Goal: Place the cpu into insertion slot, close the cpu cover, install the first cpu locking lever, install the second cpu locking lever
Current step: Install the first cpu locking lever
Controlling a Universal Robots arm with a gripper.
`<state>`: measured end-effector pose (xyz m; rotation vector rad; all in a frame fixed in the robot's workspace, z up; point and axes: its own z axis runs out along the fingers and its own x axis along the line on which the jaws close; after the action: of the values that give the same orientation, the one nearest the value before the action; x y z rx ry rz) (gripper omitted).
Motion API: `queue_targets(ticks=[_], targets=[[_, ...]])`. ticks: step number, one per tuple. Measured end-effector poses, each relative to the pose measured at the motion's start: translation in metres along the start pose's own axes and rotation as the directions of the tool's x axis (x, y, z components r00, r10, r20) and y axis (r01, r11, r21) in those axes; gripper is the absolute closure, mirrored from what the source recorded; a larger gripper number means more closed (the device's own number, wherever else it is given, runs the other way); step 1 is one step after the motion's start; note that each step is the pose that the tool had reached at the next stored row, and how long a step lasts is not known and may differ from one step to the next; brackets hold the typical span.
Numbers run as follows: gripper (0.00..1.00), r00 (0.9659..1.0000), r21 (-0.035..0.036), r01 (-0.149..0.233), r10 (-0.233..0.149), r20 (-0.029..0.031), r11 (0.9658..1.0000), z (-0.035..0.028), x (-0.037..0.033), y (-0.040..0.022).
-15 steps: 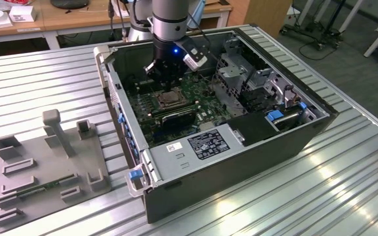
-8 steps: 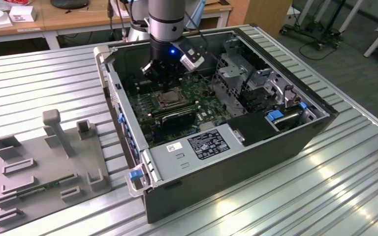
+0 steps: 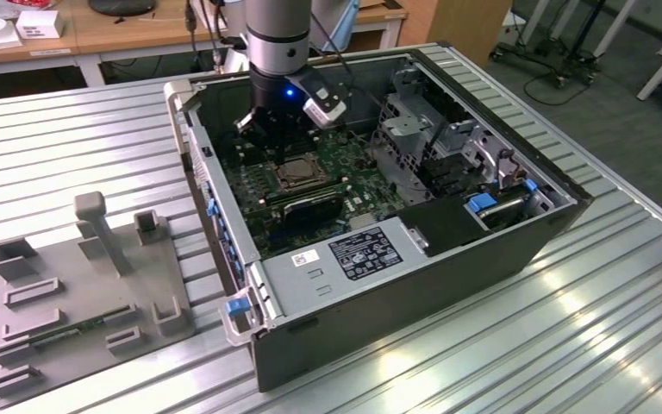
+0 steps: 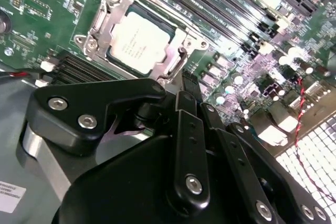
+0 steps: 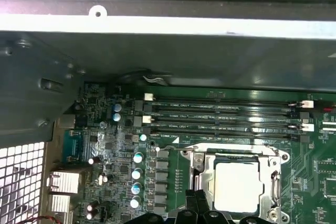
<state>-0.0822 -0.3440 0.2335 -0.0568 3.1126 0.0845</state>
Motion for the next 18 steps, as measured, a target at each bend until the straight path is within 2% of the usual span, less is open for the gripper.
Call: queue_targets(ticks=[6, 13, 18], targets=[[0.89, 1.0000, 0.0004, 0.000, 0.000, -0.0003, 1.0000, -0.0015, 0.0001, -0.0001], [0.89, 1.0000, 0.0001, 0.000, 0.000, 0.0000, 1.0000, -0.0134, -0.0003, 0.0007], [0.89, 1.0000, 0.0003, 0.000, 0.000, -0.0002, 1.0000, -0.0138, 0.0012, 0.0007]])
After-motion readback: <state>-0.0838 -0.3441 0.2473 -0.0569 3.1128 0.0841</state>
